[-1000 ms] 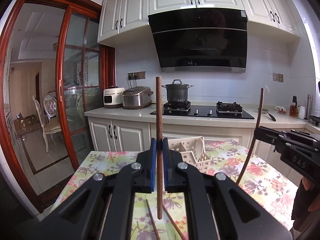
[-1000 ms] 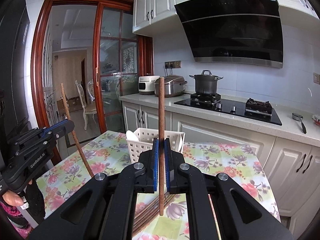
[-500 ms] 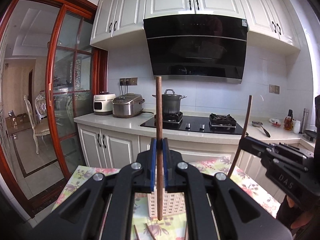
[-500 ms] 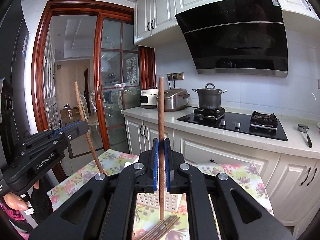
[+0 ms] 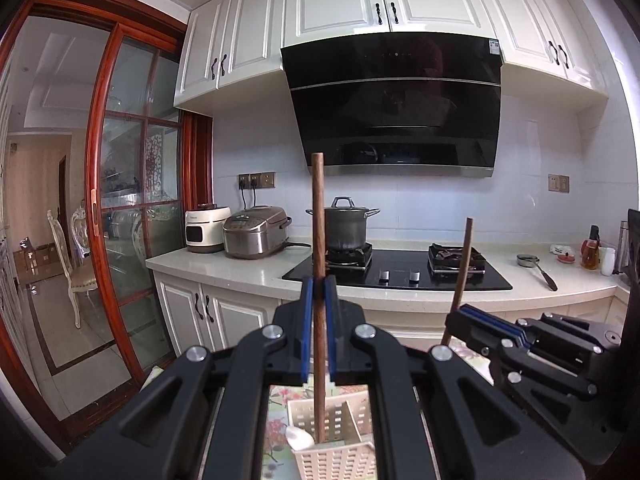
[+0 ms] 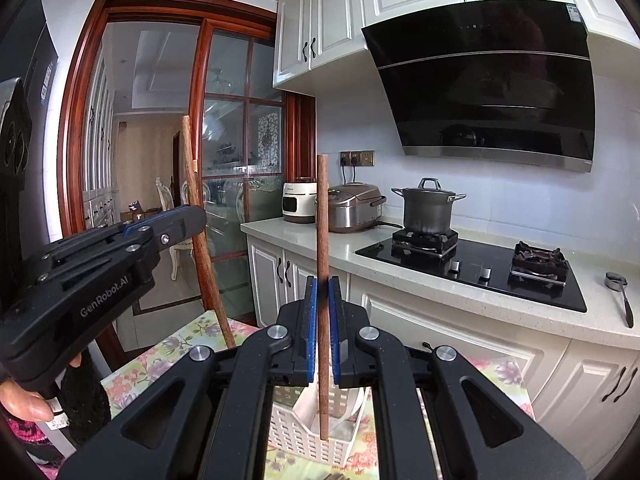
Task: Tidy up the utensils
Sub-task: 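Lift the chopsticks upright with both tools and carry them over the caddy, then lower the chopsticks into the caddy and open both tools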
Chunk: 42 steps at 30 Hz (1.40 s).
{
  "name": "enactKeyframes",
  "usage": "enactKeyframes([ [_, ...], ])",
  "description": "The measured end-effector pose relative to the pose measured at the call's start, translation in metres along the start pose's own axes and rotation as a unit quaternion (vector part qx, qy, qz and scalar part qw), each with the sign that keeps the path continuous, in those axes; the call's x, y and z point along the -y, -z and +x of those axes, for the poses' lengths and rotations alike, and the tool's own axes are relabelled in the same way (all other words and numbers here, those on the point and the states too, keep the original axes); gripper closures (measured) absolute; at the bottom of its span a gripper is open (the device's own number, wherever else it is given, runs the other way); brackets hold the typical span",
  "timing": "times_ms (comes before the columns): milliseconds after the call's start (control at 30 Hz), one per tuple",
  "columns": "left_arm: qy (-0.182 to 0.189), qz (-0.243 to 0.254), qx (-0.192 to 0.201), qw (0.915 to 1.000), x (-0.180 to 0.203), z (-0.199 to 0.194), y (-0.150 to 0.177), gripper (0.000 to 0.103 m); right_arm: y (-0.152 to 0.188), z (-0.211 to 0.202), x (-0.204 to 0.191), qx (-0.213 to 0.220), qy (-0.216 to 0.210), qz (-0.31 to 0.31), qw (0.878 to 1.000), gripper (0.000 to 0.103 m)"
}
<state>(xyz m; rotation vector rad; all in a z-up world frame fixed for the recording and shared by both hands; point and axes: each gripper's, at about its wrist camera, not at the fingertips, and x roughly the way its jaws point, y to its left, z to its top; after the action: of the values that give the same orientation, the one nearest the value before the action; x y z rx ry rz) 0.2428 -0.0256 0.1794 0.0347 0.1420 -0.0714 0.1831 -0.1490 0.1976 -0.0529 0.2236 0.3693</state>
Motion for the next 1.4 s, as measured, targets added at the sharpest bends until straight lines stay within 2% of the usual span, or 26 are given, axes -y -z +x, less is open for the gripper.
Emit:
enactKeyframes([
  [167, 0.010, -0.021, -0.024, 0.9995, -0.007, 0.028, 0.007, 0.097, 0.007, 0.023, 0.006, -0.012, -0.005, 0.006, 1.000, 0.097],
  [300, 0.016, -0.027, -0.050, 0.9982, -0.011, 0.047, 0.021, 0.097, 0.019, 0.043, 0.009, -0.041, -0.015, 0.008, 0.999, 0.097],
  [500, 0.018, -0.038, -0.109, 0.9932, -0.018, 0.072, 0.055, 0.097, 0.042, 0.070, 0.014, -0.090, -0.020, 0.017, 0.996, 0.097],
  [667, 0.015, -0.046, -0.142, 0.9887, -0.023, 0.087, 0.080, 0.097, 0.065, 0.093, 0.021, -0.121, -0.018, 0.037, 0.992, 0.096],
  [767, 0.009, -0.052, -0.147, 0.9877, -0.029, 0.089, 0.088, 0.096, 0.074, 0.103, 0.026, -0.135, -0.010, 0.046, 0.990, 0.091],
  [833, 0.006, -0.053, -0.146, 0.9879, -0.032, 0.087, 0.090, 0.095, 0.076, 0.105, 0.032, -0.136, -0.009, 0.057, 0.989, 0.080],
  [900, 0.001, -0.052, -0.141, 0.9886, -0.035, 0.083, 0.090, 0.089, 0.078, 0.100, 0.035, -0.130, -0.011, 0.065, 0.989, 0.059],
  [1033, -0.009, -0.049, -0.130, 0.9903, -0.039, 0.068, 0.087, 0.077, 0.079, 0.084, 0.038, -0.119, -0.003, 0.064, 0.991, 0.059],
  [1100, -0.020, -0.045, -0.125, 0.9910, -0.041, 0.059, 0.088, 0.065, 0.081, 0.073, 0.040, -0.116, -0.002, 0.069, 0.991, 0.059],
  [1167, -0.034, -0.040, -0.119, 0.9915, -0.043, 0.045, 0.091, 0.047, 0.083, 0.060, 0.040, -0.114, -0.001, 0.073, 0.991, 0.059],
  [1233, -0.045, -0.034, -0.115, 0.9918, -0.043, 0.031, 0.094, 0.035, 0.087, 0.046, 0.039, -0.111, -0.002, 0.076, 0.991, 0.059],
  [1400, -0.067, -0.011, -0.107, 0.9920, -0.039, -0.008, 0.113, 0.017, 0.105, 0.008, 0.030, -0.110, -0.002, 0.081, 0.991, 0.059],
])
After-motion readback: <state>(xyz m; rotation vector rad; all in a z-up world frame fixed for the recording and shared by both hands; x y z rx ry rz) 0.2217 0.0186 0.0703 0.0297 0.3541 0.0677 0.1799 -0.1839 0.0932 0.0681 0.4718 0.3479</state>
